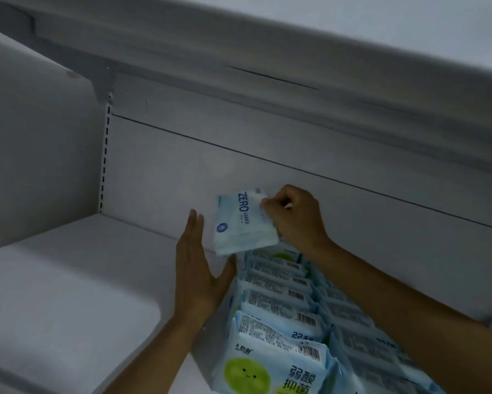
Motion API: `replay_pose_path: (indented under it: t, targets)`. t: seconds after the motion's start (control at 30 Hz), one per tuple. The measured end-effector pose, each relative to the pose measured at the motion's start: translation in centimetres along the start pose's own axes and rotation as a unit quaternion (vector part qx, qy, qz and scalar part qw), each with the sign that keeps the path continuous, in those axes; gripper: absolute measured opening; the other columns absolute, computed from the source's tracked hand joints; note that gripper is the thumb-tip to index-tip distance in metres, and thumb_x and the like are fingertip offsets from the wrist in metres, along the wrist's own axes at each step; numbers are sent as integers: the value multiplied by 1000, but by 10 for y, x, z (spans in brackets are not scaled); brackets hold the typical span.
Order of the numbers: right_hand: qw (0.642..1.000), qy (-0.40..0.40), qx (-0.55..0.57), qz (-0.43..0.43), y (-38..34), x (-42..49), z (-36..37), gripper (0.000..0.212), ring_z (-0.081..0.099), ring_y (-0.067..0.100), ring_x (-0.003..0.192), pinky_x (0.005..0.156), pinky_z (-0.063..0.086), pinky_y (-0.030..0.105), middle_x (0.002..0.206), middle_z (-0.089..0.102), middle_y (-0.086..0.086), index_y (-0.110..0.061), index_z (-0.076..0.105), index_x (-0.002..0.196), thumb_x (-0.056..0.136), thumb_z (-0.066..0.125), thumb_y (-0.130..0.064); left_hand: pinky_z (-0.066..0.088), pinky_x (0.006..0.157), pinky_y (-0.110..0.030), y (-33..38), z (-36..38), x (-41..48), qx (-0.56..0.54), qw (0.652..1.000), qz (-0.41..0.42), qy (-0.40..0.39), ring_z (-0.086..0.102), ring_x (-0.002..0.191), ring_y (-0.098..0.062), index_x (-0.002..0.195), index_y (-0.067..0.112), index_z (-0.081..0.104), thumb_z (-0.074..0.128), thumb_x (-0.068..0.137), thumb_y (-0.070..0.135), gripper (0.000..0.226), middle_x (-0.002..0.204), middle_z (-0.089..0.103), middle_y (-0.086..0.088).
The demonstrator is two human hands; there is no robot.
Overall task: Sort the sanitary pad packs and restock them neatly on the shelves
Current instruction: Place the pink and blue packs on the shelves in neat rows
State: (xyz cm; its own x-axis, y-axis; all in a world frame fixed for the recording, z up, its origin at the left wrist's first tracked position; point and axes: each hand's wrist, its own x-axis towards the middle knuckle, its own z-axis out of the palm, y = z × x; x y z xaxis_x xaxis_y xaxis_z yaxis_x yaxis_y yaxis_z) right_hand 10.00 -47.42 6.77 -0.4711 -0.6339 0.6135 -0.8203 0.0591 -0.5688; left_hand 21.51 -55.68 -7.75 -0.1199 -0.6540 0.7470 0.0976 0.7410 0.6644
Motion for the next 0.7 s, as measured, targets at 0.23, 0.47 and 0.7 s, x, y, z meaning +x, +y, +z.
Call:
replay_pose_path:
  t: [0.23, 0.47, 0.7]
  targets:
    - [960, -177, 185, 113, -15, -6, -5, 21, 65, 19, 73, 58, 54, 27, 83, 67, 4, -13, 67, 93, 99, 51, -25, 40, 65, 2, 14, -9, 8, -83, 982, -137, 98, 55, 72, 23, 104, 18, 58, 70, 85, 18, 22, 85, 64, 16]
    - [979, -196, 13, -49, 0, -13, -7, 78, 48, 4, 114, 87, 39, 12, 130, 47, -13, -35, 36, 140, 75, 78, -37, 57, 75, -24, 17, -7, 13, -300, 929, -195, 91, 67, 98, -8, 121, 28, 55, 48, 86, 39, 37, 106, 70, 12]
    - [973, -171, 39, -147, 4, -23, 3, 48, 63, 5, 88, 74, 53, 21, 105, 66, -6, -22, 58, 117, 75, 82, -19, 55, 83, -26, 16, 2, 7, -294, 930, -219, -18, 67, 96, -9, 133, 15, 47, 34, 88, 46, 56, 115, 66, -3]
